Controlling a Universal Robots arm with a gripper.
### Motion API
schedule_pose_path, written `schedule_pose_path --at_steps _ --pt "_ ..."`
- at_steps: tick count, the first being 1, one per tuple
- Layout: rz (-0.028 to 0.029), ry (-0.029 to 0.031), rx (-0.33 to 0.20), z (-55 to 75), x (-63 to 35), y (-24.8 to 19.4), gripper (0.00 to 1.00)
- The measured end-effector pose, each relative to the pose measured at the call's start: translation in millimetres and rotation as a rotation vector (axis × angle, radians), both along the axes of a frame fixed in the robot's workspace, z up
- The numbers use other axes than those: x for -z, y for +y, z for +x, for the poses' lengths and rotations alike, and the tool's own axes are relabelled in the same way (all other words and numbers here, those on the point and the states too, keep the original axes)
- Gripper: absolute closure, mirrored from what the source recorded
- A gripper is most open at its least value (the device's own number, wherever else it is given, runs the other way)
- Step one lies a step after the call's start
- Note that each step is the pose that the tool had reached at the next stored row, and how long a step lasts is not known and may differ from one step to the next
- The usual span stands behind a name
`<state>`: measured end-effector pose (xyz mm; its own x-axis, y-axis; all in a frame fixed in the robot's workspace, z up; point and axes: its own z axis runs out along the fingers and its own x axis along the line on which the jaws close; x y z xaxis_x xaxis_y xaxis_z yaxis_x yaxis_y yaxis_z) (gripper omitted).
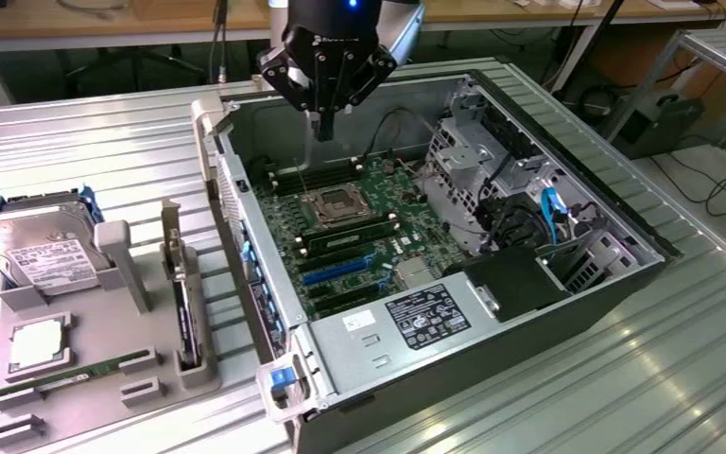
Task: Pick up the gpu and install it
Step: 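Reach for the gpu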
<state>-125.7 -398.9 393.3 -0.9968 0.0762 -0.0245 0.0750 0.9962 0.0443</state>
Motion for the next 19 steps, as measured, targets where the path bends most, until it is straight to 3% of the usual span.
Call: schedule_pose_path --at_steps 19 --pt "0.0 0.0 0.0 -4.4 0.0 0.0 0.89"
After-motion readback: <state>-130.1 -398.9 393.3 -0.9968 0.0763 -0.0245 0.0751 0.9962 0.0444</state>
